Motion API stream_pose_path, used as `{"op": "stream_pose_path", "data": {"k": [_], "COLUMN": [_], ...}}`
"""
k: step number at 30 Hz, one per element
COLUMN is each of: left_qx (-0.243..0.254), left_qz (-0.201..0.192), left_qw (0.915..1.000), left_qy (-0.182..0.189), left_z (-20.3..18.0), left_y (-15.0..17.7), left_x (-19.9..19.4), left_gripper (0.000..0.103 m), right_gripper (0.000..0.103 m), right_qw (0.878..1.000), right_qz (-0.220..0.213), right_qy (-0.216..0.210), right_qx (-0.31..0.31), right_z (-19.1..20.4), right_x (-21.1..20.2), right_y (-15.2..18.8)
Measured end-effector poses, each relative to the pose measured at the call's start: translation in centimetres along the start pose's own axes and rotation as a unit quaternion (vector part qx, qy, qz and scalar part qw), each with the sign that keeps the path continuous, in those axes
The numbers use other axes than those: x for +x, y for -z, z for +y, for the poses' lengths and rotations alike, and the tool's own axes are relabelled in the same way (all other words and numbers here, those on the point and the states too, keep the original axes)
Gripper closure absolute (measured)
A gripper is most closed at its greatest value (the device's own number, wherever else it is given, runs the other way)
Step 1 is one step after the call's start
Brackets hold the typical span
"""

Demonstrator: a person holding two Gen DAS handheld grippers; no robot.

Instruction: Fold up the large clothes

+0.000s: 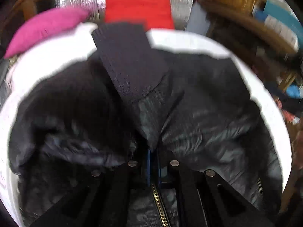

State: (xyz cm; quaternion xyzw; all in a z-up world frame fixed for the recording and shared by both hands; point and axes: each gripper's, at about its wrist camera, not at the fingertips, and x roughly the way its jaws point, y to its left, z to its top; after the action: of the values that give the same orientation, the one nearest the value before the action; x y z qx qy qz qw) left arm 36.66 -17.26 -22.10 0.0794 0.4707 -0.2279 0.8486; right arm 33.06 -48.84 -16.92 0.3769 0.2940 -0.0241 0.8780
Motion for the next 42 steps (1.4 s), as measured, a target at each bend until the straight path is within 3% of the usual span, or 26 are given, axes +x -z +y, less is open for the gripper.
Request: {"op": "stream_pose_path", "data": {"k": [1,3,5,6,10,13,17,21,25,28,31,34,36,39,42], "left_qx": [0.000,0.000,-0.014,-0.017,-0.010,-0.028,-0.119,-0.210,-0.208,-0.188,-0.195,-0.205,-0.205,-0.200,-0.195], "left_qz": [-0.001,0.000,-0.029,-0.045,-0.100,-0.129,-0.092,-0.036,-0.019,-0.007,0.015,0.033,0.038,0.025,-0.015], "left_qw": [1.0000,0.9998,0.9990,0.9983,0.9945,0.9904,0.9820,0.9698,0.9707,0.9743,0.9744,0.9723,0.9725,0.9746,0.9775], "left_qy": [0.002,0.018,0.032,0.032,0.028,-0.042,-0.114,-0.119,-0.119,-0.123,-0.110,-0.107,-0.104,-0.098,-0.079], "left_z": [-0.1,0.0,0.7,1.2,3.6,6.8,13.7,18.7,19.1,18.8,18.0,18.5,18.9,18.4,17.8], "left_y": [0.1,0.1,0.4,0.3,0.3,0.8,1.7,2.7,3.0,2.9,3.7,3.8,3.6,3.5,3.0], "left_x": [-0.4,-2.0,-5.1,-6.3,-11.3,-13.3,-11.2,-9.1,-8.4,-7.6,-6.4,-5.2,-4.4,-4.7,-6.3], "left_gripper": [0.091,0.066,0.035,0.031,0.027,0.024,0.024,0.024,0.024,0.024,0.024,0.024,0.024,0.025,0.025], "right_gripper": [0.018,0.018,0.018,0.018,0.018,0.017,0.016,0.016,0.016,0.016,0.017,0.017,0.016,0.016,0.016], "right_qw": [1.000,0.999,0.998,0.997,0.993,0.989,0.985,0.974,0.960,0.950,0.959,0.975,0.987,0.996,0.993], "right_qz": [0.009,0.027,0.049,0.060,0.090,0.104,0.121,0.145,0.154,0.145,0.114,0.086,0.058,0.057,0.066], "right_qy": [-0.006,-0.017,-0.033,-0.044,-0.081,-0.099,-0.096,-0.078,-0.040,0.018,0.053,0.078,0.101,0.047,0.008], "right_qx": [0.000,-0.003,-0.011,-0.013,-0.012,-0.022,-0.074,-0.158,-0.232,-0.276,-0.256,-0.188,-0.111,-0.054,-0.096], "right_z": [0.1,0.4,1.3,1.6,3.2,5.0,8.6,12.5,15.6,16.3,14.7,11.7,8.2,6.0,8.4], "right_x": [0.3,1.0,1.8,2.2,3.6,4.4,5.8,7.9,10.3,12.1,11.8,9.9,8.0,6.6,6.8], "right_y": [0.2,0.5,0.9,1.1,2.2,3.3,5.6,8.8,12.0,13.5,12.4,9.3,6.8,5.1,5.7]}}
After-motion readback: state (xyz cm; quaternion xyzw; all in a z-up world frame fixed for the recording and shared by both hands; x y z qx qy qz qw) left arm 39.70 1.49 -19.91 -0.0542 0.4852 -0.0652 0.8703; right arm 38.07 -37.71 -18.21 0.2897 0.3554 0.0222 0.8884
